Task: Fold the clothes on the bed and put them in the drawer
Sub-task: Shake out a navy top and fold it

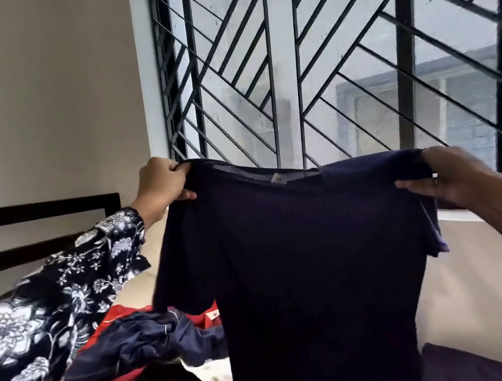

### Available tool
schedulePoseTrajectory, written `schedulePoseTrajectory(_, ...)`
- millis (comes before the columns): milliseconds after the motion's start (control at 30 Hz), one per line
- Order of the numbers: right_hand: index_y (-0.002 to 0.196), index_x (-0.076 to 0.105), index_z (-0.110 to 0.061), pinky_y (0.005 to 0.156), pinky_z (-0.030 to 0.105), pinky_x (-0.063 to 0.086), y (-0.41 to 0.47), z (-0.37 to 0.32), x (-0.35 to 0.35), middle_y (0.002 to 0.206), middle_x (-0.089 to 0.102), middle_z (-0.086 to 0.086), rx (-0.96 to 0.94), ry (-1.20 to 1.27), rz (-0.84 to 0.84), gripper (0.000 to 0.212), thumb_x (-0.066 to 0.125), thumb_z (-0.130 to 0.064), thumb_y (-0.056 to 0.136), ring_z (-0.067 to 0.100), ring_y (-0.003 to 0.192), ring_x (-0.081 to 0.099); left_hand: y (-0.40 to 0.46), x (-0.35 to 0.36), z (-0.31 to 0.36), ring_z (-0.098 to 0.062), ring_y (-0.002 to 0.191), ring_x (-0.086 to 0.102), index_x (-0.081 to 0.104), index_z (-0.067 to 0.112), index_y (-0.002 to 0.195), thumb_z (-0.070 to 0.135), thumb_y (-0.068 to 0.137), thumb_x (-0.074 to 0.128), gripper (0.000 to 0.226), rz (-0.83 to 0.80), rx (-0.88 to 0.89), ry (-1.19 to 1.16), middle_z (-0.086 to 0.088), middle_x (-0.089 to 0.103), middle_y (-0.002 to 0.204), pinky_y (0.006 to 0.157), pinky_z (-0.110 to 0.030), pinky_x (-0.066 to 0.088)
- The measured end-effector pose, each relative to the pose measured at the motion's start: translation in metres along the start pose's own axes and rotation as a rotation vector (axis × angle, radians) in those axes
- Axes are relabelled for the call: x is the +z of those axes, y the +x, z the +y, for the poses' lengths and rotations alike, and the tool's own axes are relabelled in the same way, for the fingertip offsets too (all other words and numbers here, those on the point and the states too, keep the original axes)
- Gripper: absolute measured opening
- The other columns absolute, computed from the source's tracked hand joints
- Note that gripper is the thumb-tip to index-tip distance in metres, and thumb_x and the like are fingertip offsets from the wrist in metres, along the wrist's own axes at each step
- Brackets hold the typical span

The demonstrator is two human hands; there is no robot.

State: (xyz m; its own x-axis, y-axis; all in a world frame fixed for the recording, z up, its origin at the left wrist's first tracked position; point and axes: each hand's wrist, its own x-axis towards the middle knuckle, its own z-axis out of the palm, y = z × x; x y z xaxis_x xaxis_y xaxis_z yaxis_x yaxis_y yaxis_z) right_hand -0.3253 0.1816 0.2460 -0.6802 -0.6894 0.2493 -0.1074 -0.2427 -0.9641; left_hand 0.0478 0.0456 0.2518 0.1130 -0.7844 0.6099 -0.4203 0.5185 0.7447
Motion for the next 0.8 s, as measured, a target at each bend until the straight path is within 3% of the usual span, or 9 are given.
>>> schedulePoseTrajectory(67, 0.085, 0.057, -0.007, 0.045, 0.027, 0.056, -0.005, 0.0, -0.001, 0.08, 0.059, 0.01, -0.074, -0.056, -0.008, 0.01, 0.051, -0.007, 0.093, 0.021, 0.051, 0.063, -0.005, -0.007, -0.001, -0.021, 0.053, 0.065, 0.057, 0.007, 0.094, 0.028, 0.095, 0.059, 0.021, 0.097, 0.241, 0.24, -0.008, 0.066, 0.081, 0.052, -0.028, 0.053)
schedulePoseTrajectory(133, 0.086, 0.058, -0.006, 0.057, 0.037, 0.055, 0.002, 0.002, -0.007, 0.081, 0.059, 0.015, -0.242, -0.381, 0.04, 0.018, 0.052, -0.021, 0.094, 0.026, 0.057, 0.061, -0.009, -0.016, -0.006, -0.029, 0.062, 0.058, 0.048, 0.012, 0.098, 0.031, 0.098, 0.051, 0.019, 0.127, 0.492, 0.529, -0.005, 0.061, 0.073, 0.059, -0.037, 0.049)
schedulePoseTrajectory(233, 0.064, 0.061, -0.005, 0.061, 0.036, 0.043, 0.008, 0.002, -0.017, 0.065, 0.058, 0.016, -0.348, -0.837, 0.086, 0.035, 0.055, -0.028, 0.09, 0.033, 0.067, 0.058, -0.012, -0.028, -0.017, -0.024, 0.054, 0.051, 0.04, 0.02, 0.096, 0.036, 0.1, 0.04, 0.016, -0.033, 0.672, 0.825, 0.002, 0.052, 0.062, 0.056, -0.034, 0.04)
schedulePoseTrajectory(333, 0.064, 0.059, 0.0, 0.046, 0.025, 0.038, 0.012, 0.004, -0.024, 0.052, 0.056, 0.012, -0.15, -0.836, -0.042, 0.032, 0.062, -0.022, 0.087, 0.025, 0.048, 0.052, -0.012, -0.033, -0.026, -0.02, 0.048, 0.058, 0.045, 0.023, 0.077, 0.036, 0.096, 0.05, 0.024, -0.25, 0.557, 0.668, -0.002, 0.063, 0.071, 0.057, -0.034, 0.045)
schedulePoseTrajectory(400, 0.068, 0.056, 0.001, 0.035, 0.02, 0.033, 0.011, 0.005, -0.024, 0.049, 0.051, 0.01, -0.066, -0.733, -0.127, 0.025, 0.061, -0.011, 0.089, 0.019, 0.04, 0.045, -0.013, -0.031, -0.027, -0.02, 0.043, 0.061, 0.051, 0.02, 0.072, 0.03, 0.094, 0.058, 0.025, -0.324, 0.395, 0.493, -0.001, 0.066, 0.06, 0.059, -0.034, 0.05)
schedulePoseTrajectory(533, 0.08, 0.056, -0.007, 0.033, 0.014, 0.03, 0.007, 0.008, -0.024, 0.063, 0.048, 0.011, -0.221, -0.579, -0.045, 0.015, 0.059, -0.013, 0.094, 0.015, 0.045, 0.041, -0.016, -0.031, -0.031, -0.016, 0.036, 0.058, 0.056, 0.012, 0.077, 0.028, 0.091, 0.063, 0.023, -0.248, 0.259, 0.337, -0.002, 0.062, 0.045, 0.039, -0.021, 0.04)
schedulePoseTrajectory(600, 0.076, 0.059, -0.015, 0.047, 0.022, 0.04, 0.007, 0.004, -0.026, 0.077, 0.057, 0.012, -0.325, -0.601, 0.068, 0.018, 0.062, -0.024, 0.09, 0.019, 0.056, 0.048, -0.015, -0.032, -0.03, -0.016, 0.037, 0.06, 0.058, 0.01, 0.08, 0.029, 0.091, 0.062, 0.023, -0.166, 0.253, 0.284, -0.01, 0.066, 0.055, 0.033, -0.016, 0.035)
schedulePoseTrajectory(700, 0.099, 0.071, -0.015, 0.081, 0.039, 0.047, -0.004, -0.013, -0.025, 0.1, 0.067, 0.016, -0.47, -0.768, 0.236, 0.024, 0.06, -0.033, 0.088, 0.036, 0.095, 0.06, -0.017, -0.029, -0.021, -0.011, 0.039, 0.063, 0.063, 0.003, 0.089, 0.027, 0.095, 0.058, 0.025, -0.057, 0.266, 0.208, -0.016, 0.067, 0.07, 0.031, -0.016, 0.037)
schedulePoseTrajectory(800, 0.092, 0.07, -0.014, 0.083, 0.042, 0.046, -0.023, -0.031, -0.024, 0.091, 0.065, 0.018, -0.615, -0.767, 0.252, 0.022, 0.056, -0.031, 0.089, 0.038, 0.097, 0.059, -0.018, -0.032, -0.009, -0.008, 0.038, 0.062, 0.061, -0.003, 0.096, 0.026, 0.1, 0.048, 0.031, 0.079, 0.278, 0.119, -0.022, 0.063, 0.068, 0.03, -0.016, 0.038)
